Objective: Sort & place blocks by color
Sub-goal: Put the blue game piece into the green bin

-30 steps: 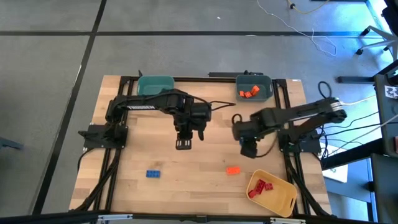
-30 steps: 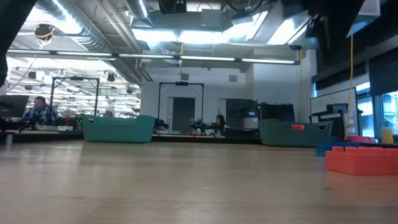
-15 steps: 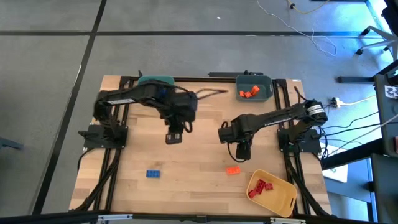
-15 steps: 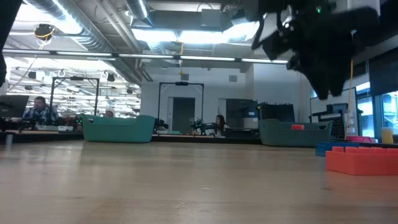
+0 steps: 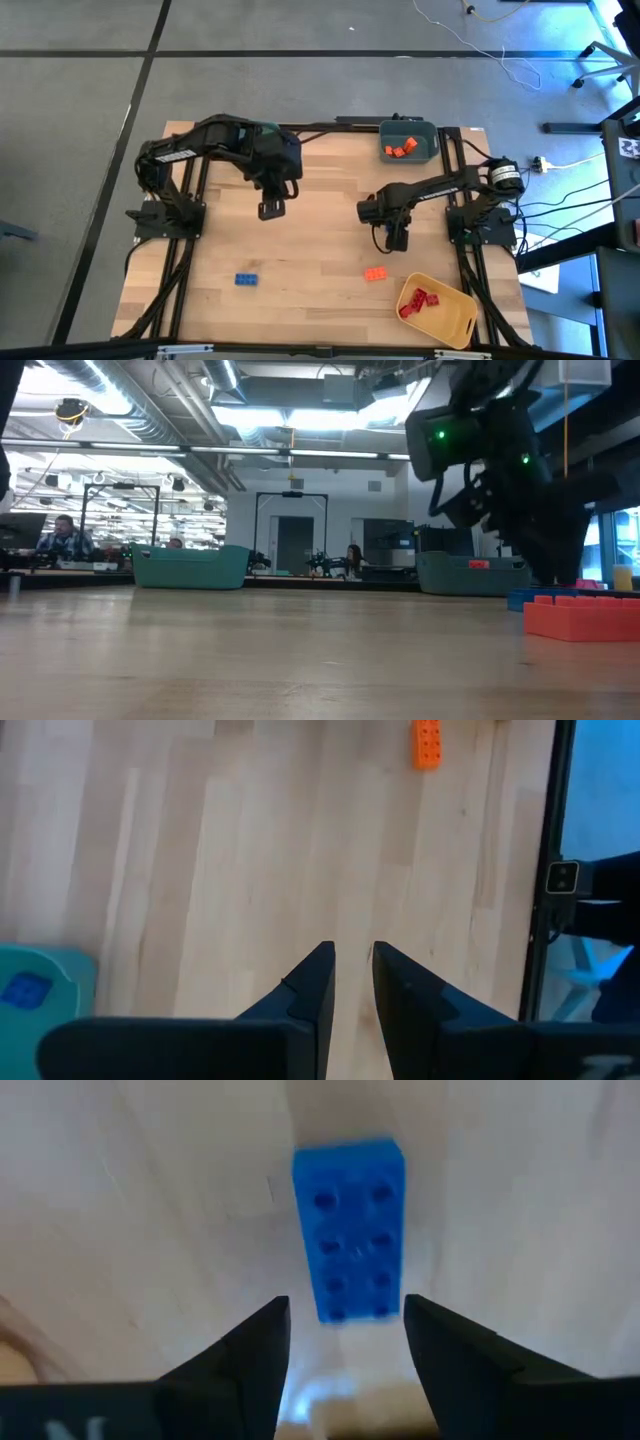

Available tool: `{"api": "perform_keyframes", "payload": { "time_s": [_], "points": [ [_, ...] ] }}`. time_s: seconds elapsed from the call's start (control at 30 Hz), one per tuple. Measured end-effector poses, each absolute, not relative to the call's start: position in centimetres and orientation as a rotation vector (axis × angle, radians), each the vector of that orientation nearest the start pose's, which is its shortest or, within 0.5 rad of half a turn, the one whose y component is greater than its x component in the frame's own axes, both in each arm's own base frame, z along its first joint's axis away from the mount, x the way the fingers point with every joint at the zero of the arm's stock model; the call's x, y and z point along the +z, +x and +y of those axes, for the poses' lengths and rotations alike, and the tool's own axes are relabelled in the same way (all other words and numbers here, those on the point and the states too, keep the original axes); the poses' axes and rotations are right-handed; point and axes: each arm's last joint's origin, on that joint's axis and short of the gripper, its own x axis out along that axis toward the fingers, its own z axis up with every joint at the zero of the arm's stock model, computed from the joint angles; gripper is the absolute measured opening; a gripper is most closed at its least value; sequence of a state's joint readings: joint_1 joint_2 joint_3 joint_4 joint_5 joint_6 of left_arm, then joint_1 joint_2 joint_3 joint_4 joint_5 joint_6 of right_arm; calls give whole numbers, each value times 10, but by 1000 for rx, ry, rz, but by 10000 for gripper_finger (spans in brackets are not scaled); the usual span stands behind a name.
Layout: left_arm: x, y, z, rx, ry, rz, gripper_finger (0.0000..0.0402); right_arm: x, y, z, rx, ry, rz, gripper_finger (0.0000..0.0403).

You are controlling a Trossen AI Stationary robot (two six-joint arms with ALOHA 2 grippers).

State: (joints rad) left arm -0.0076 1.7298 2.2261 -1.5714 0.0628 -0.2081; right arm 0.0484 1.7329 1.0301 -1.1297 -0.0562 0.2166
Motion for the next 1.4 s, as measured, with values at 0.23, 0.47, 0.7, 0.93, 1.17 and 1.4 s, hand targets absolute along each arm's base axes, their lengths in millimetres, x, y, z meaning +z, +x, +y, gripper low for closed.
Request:
{"api": "perform_keyframes", "payload": {
  "time_s": [0.23, 0.47, 0.7, 0.93, 1.17, 1.4],
  "points": [
    [447, 296, 1, 60, -230, 1081, 63, 149, 260, 10, -75, 122, 1811, 198],
    [447, 296, 2, 64, -234, 1081, 63, 147, 271, 6, -48, 79, 1703, 198],
    [447, 296, 2, 64, -234, 1081, 63, 146, 273, -2, -43, 83, 1674, 198],
    [447, 296, 2, 64, -234, 1080, 63, 147, 272, -11, -62, 192, 1681, 198],
    [447, 296, 2, 61, -228, 1081, 63, 148, 265, -12, -93, 291, 1757, 198],
    [447, 296, 2, 61, -228, 1081, 63, 148, 264, -12, -123, 315, 1770, 198]
  ]
}}
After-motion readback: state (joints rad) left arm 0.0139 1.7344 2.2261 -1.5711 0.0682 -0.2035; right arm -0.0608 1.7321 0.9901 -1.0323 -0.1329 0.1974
